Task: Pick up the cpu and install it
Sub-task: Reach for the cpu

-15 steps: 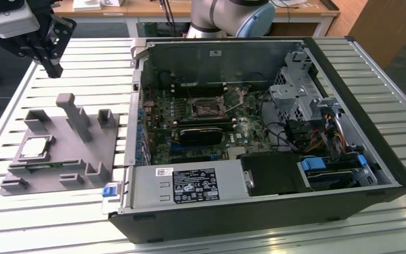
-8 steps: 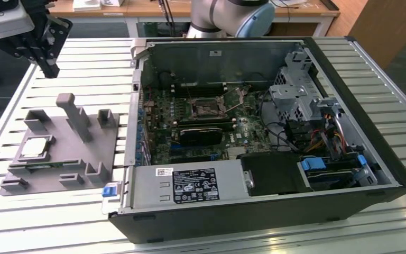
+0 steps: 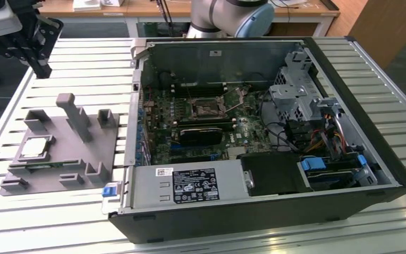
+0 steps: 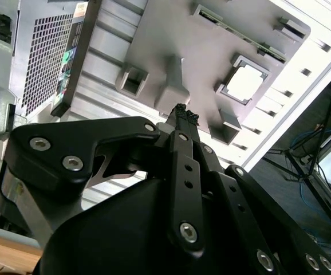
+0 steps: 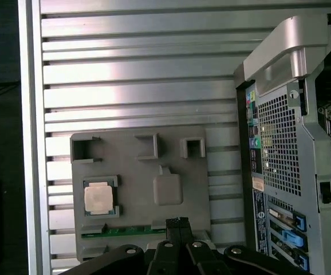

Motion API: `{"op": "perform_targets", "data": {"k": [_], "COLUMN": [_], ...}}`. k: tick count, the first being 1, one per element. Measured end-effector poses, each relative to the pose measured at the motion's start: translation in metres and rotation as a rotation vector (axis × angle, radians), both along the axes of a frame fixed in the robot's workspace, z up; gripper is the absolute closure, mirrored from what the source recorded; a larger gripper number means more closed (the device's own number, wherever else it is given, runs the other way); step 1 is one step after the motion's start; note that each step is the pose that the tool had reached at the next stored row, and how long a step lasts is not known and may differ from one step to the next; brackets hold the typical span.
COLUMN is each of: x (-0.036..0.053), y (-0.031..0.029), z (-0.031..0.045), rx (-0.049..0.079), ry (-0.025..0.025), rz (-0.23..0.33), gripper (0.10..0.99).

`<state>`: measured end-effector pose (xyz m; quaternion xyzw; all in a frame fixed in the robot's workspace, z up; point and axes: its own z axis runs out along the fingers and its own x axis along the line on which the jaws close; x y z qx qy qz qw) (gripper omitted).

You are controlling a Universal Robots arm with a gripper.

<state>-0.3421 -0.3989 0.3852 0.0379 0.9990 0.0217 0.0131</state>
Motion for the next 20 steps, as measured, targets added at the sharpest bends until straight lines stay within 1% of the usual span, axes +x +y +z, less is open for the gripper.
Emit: {"op": "perform_targets", "data": {"k": [20], "x": [-0.0254], "y": [0.0], "z": [-0.0013], "rx": [0.0], "ry": [0.0], "rz": [0.0], "gripper": [0.98]}}
